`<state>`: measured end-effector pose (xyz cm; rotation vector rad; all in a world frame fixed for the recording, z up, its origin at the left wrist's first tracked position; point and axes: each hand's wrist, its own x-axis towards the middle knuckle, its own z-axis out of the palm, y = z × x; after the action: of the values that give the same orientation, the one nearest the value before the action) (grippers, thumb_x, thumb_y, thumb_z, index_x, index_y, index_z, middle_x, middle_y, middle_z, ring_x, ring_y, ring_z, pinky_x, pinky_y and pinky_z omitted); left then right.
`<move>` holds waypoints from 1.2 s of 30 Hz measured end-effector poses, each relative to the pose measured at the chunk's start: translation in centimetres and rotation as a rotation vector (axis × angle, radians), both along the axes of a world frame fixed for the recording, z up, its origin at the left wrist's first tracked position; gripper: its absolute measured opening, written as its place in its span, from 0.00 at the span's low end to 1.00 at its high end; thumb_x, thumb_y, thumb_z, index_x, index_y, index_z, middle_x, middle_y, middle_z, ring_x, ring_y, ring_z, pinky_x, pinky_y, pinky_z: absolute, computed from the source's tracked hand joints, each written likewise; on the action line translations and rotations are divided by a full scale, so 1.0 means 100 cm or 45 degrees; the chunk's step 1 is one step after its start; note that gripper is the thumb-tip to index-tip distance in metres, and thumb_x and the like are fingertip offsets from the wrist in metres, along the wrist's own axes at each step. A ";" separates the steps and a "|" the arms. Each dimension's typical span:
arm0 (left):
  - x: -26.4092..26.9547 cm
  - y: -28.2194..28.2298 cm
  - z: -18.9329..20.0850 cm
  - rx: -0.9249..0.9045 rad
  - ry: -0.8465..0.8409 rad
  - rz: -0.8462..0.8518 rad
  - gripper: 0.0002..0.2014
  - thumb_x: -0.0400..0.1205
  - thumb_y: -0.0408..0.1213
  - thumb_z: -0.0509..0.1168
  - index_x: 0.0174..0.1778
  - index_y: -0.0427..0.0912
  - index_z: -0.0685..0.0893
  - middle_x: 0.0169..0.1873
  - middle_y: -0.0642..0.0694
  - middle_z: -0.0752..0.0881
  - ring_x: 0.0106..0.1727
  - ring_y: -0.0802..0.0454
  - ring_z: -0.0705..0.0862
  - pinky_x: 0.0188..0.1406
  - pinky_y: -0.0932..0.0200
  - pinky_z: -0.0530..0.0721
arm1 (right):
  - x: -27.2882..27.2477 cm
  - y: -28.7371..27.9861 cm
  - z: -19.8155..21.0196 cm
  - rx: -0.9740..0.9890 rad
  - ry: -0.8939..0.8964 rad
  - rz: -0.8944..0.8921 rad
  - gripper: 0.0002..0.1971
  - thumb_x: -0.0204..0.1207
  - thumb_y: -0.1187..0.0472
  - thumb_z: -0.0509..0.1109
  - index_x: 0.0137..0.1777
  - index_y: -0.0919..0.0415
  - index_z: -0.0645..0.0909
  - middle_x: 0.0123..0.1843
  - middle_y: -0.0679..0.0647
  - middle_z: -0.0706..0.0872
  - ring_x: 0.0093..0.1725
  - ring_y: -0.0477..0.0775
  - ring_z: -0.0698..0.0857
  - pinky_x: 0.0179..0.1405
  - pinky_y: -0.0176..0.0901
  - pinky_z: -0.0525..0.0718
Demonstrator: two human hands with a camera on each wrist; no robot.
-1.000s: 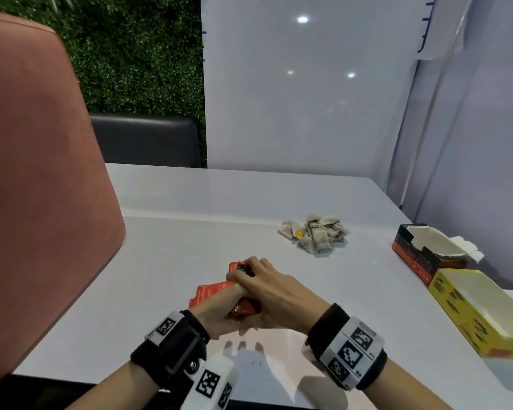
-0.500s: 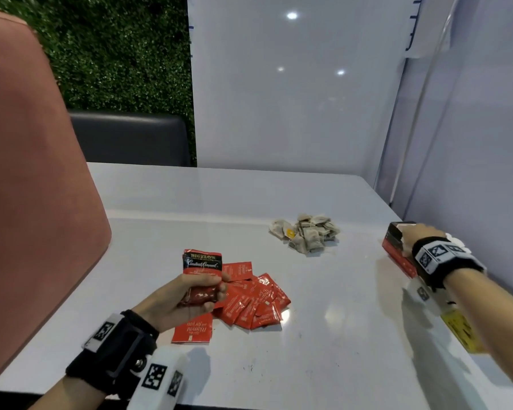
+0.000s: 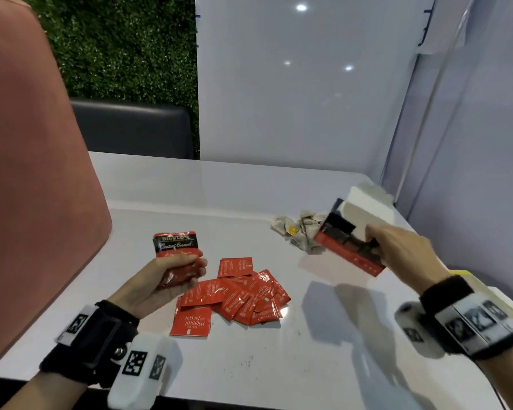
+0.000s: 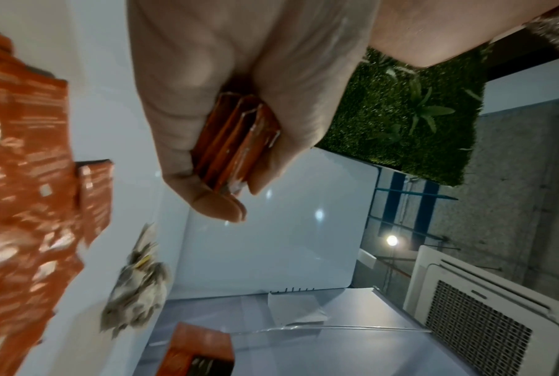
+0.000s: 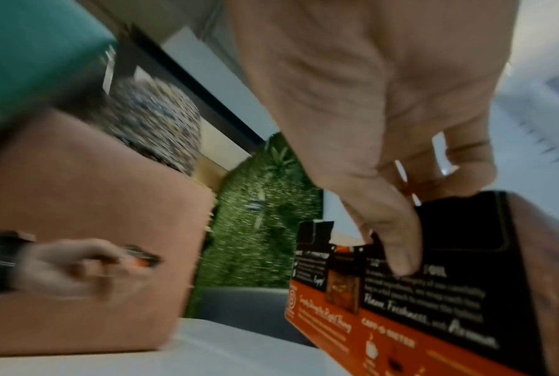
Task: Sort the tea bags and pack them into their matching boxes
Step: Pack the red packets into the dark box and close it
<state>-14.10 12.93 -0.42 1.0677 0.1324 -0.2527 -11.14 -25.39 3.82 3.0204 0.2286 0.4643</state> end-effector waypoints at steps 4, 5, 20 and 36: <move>0.002 0.017 0.013 0.071 -0.136 0.124 0.09 0.74 0.31 0.63 0.48 0.35 0.82 0.39 0.41 0.89 0.36 0.52 0.89 0.30 0.64 0.87 | -0.027 0.031 -0.012 0.032 0.110 0.213 0.05 0.75 0.60 0.63 0.44 0.50 0.70 0.45 0.48 0.80 0.46 0.55 0.81 0.33 0.44 0.71; 0.002 0.020 0.015 0.132 -0.147 0.124 0.09 0.74 0.31 0.63 0.49 0.36 0.82 0.42 0.41 0.90 0.36 0.53 0.89 0.30 0.64 0.87 | -0.028 0.036 -0.015 0.033 0.123 0.234 0.03 0.76 0.61 0.61 0.46 0.51 0.72 0.46 0.48 0.80 0.46 0.55 0.80 0.33 0.43 0.71; -0.011 -0.009 -0.020 1.916 -0.225 -0.701 0.24 0.76 0.39 0.56 0.71 0.48 0.72 0.76 0.40 0.70 0.72 0.45 0.73 0.66 0.61 0.71 | 0.086 0.226 -0.013 0.019 0.181 0.734 0.10 0.77 0.71 0.59 0.52 0.61 0.79 0.47 0.61 0.85 0.46 0.63 0.85 0.36 0.45 0.75; -0.005 0.072 0.031 2.202 -0.372 -0.440 0.24 0.85 0.37 0.58 0.78 0.45 0.64 0.83 0.51 0.55 0.81 0.55 0.57 0.73 0.67 0.56 | 0.073 0.249 -0.026 0.272 0.311 0.742 0.25 0.79 0.51 0.66 0.70 0.62 0.65 0.67 0.60 0.78 0.66 0.60 0.74 0.56 0.54 0.80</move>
<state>-14.58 20.09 2.65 2.8428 -0.1588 -0.2641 -3.84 -0.48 1.27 3.1712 1.1611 0.1491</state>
